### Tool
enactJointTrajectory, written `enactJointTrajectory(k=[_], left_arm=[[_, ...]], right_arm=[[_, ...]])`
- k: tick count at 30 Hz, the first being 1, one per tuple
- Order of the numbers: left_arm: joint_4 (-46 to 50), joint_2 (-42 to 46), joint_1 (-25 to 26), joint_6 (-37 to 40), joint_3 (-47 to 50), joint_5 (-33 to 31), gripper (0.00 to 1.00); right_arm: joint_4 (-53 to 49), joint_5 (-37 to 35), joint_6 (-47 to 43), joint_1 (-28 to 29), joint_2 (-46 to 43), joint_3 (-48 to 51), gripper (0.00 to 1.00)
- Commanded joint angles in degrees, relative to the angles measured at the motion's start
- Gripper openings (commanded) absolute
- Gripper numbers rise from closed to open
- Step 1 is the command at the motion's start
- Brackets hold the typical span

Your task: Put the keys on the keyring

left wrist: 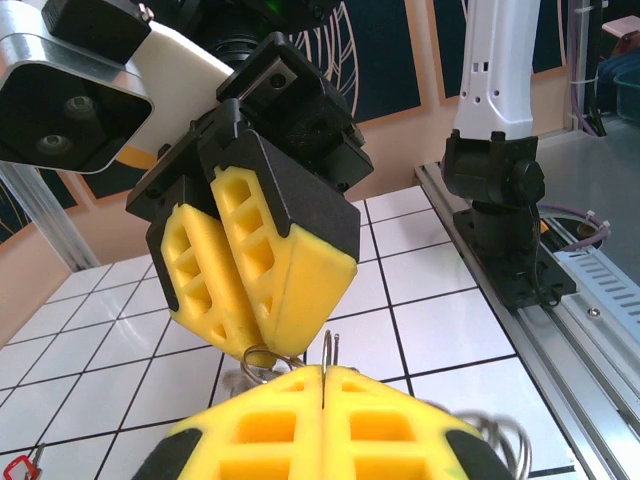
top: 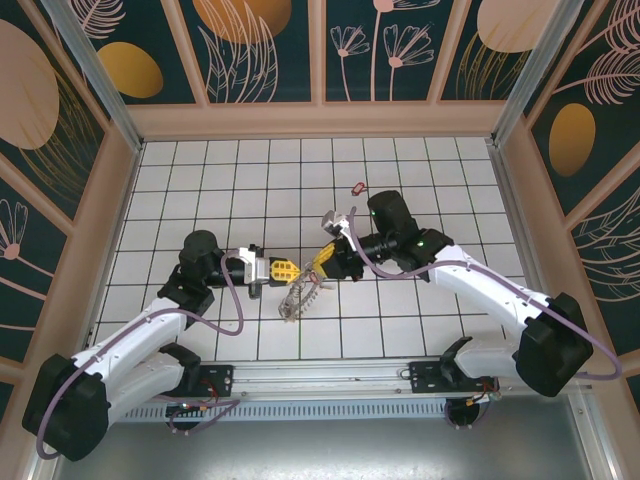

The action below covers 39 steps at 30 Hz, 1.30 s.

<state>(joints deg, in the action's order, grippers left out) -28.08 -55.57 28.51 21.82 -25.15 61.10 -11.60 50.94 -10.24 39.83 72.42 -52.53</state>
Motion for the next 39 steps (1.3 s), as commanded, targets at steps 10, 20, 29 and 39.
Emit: enactJointTrajectory(k=[10,20,29,39], left_arm=[[-1.9,0.1,0.3,0.8,-2.3,1.9,0.0],[-2.0,-0.2,0.3,0.5,-2.8,2.2,0.0],[-2.7,-1.0,0.3,0.1,-3.2,2.3,0.0],[-5.0,-1.3,0.3,-1.6,-2.9,2.5,0.0]], right_arm=[[0.4,-7.8,-13.9,4.2,-11.0,2.2,0.34],[7.9,-18.3,-17.0,10.5,-12.7,6.9,0.42],[10.7,-18.3,-19.6,10.6,-10.4,7.1,0.42],[11.9,-18.0,-20.5,11.3,-8.5,7.1,0.3]])
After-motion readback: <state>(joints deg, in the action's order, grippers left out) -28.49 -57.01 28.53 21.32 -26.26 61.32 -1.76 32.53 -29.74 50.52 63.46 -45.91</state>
